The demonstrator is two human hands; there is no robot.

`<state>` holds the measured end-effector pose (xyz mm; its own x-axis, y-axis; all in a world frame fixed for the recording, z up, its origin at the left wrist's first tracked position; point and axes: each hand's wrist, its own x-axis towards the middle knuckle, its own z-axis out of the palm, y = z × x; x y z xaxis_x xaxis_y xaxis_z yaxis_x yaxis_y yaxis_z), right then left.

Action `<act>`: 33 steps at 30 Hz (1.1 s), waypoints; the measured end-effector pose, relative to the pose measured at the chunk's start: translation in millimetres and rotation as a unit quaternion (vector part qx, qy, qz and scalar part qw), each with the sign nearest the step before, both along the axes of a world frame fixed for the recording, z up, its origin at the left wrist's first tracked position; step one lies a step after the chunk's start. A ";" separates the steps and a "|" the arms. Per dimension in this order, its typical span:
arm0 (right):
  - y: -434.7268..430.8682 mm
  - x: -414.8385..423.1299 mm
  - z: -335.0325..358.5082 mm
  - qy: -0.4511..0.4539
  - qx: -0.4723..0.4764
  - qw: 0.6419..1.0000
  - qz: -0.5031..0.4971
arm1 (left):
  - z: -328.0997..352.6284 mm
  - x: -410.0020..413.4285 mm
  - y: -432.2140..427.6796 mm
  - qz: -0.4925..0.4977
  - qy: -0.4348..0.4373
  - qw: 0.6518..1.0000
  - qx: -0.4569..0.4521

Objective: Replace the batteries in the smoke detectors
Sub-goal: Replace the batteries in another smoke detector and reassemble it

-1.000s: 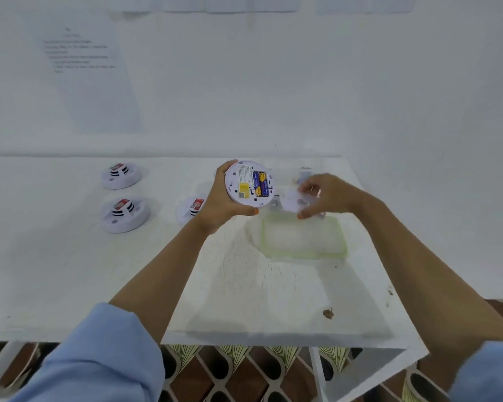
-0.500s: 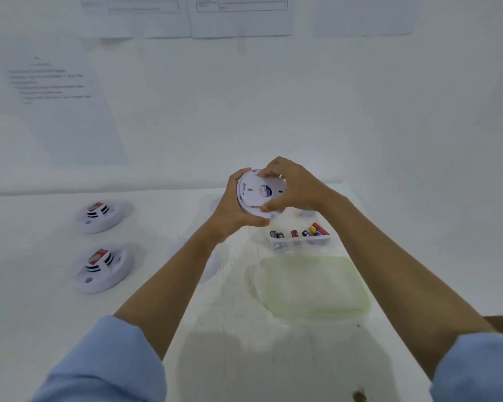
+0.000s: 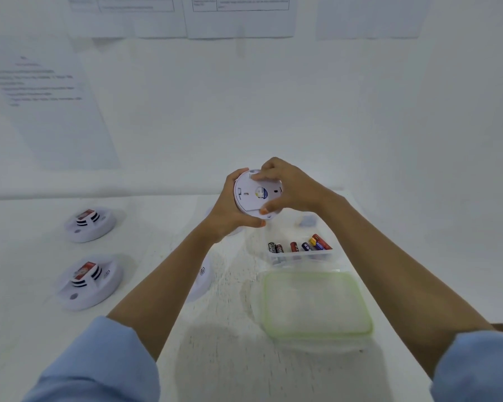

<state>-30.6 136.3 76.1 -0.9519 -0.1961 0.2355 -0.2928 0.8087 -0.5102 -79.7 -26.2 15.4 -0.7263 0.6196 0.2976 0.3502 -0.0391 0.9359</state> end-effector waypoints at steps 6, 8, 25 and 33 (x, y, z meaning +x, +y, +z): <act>1.5 -0.5 -0.8 0.000 -0.018 1.000 0.001 | -0.6 0.4 3.8 0.006 -0.005 1.000 0.015; 3.6 -0.4 -4.1 0.004 -0.032 0.999 0.000 | -1.5 1.8 5.3 0.013 -0.005 1.000 0.016; -3.1 -3.0 -31.9 -0.045 -0.232 0.972 0.009 | 2.1 10.6 0.3 0.080 0.096 0.992 -0.005; -47.1 4.1 -16.3 -0.060 -0.324 0.944 0.030 | 20.8 11.9 -18.6 0.231 0.218 0.945 -0.080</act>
